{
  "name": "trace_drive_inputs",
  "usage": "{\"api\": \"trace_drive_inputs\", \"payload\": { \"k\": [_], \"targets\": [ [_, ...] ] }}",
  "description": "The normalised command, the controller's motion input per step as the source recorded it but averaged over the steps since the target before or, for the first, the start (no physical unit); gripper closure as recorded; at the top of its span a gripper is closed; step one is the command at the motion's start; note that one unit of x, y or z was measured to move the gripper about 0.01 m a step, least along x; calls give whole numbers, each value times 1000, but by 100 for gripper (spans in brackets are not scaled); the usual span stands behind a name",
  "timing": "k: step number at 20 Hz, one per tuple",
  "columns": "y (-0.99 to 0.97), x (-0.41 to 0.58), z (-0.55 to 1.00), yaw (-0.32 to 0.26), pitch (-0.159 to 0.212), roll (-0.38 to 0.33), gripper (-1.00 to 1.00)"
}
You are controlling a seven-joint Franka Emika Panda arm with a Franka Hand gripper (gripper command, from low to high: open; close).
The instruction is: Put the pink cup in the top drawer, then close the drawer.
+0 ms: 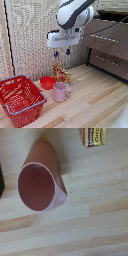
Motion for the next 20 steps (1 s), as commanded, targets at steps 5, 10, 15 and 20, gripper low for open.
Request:
{"api": "trace_drive_inputs", "payload": {
  "k": [5, 10, 15, 20],
  "targets": [
    [8, -364, -336, 12, 0, -30, -100],
    [47, -317, -397, 7, 2, -54, -100],
    [193, -263, -361, 6, 26, -71, -100],
    [291, -230, -361, 12, 55, -84, -100]
  ]
}}
